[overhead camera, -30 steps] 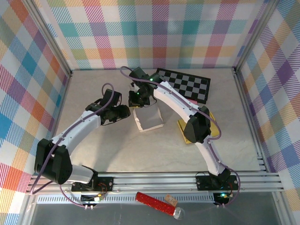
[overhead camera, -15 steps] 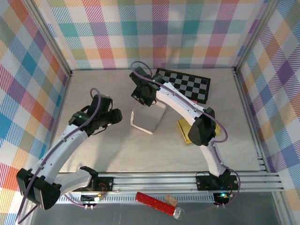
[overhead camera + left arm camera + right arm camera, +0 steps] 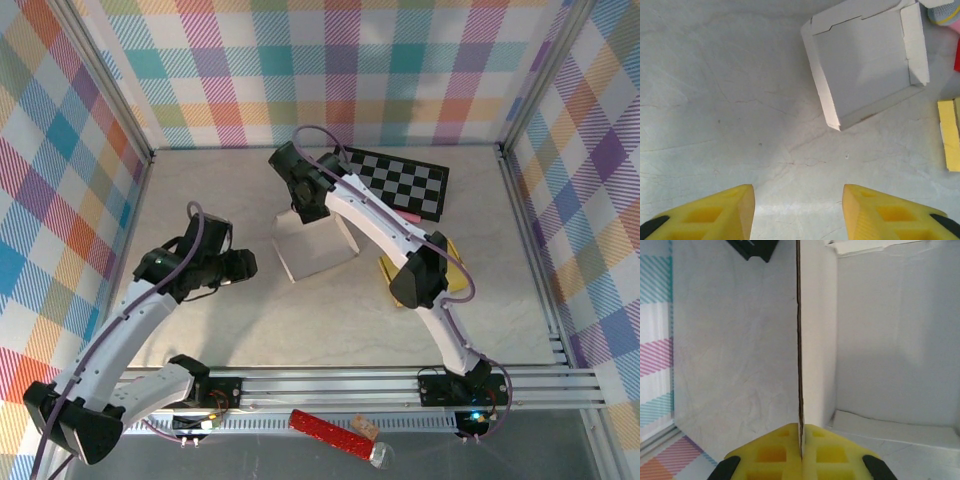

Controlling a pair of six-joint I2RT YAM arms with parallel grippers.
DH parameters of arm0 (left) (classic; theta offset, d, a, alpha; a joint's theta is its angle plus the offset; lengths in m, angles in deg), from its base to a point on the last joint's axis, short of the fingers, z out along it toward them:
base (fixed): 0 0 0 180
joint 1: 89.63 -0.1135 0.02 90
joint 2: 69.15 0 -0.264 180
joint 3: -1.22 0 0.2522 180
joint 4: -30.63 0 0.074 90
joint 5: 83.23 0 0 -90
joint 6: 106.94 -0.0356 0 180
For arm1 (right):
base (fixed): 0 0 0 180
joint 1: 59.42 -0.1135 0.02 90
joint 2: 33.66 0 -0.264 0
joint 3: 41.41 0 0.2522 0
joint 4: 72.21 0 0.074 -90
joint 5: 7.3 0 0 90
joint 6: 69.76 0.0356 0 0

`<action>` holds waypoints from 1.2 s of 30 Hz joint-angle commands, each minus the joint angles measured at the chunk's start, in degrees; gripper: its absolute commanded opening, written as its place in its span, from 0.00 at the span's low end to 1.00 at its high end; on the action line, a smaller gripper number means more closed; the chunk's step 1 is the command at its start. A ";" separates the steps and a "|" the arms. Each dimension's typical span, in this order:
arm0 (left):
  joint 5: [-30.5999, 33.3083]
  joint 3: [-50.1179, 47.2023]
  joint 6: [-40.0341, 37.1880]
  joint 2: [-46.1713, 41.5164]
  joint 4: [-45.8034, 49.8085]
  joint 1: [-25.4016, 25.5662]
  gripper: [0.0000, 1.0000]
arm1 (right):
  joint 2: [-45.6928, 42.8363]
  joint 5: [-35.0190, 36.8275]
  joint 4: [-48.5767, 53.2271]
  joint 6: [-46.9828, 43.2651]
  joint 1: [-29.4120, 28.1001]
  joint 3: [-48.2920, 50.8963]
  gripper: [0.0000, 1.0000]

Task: Fold the paper box

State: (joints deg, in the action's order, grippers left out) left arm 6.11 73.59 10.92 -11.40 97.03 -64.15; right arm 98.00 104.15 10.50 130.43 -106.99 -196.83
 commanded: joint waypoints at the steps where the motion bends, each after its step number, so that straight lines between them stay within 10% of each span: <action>1: -1.70 0.71 -2.81 1.65 1.80 0.37 0.51 | 0.47 -1.37 -1.94 1.76 0.84 1.43 0.07; 12: 0.32 5.49 -6.88 10.17 -0.18 0.28 0.61 | -8.17 -2.56 -6.65 -24.86 3.94 6.01 0.36; 18: 0.58 11.05 -9.62 15.79 -0.88 0.19 0.66 | -21.93 -3.34 -15.87 -65.86 8.21 16.28 0.55; 21: 1.47 14.22 -10.82 20.78 -0.74 0.19 0.66 | -29.31 -18.60 -23.87 -91.77 12.44 28.52 0.65; 25: 4.31 18.40 -12.11 26.54 -0.11 0.19 0.65 | -33.76 -34.35 -19.86 -107.54 21.53 38.80 0.63; 36: 5.54 22.17 -13.32 34.41 -1.59 -0.94 0.59 | -28.29 -41.76 -30.46 -126.21 27.75 50.25 0.56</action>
State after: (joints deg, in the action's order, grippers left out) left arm 10.81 94.56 -1.52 22.07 96.01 -64.42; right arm 69.54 68.43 -13.66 13.37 -78.66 -147.46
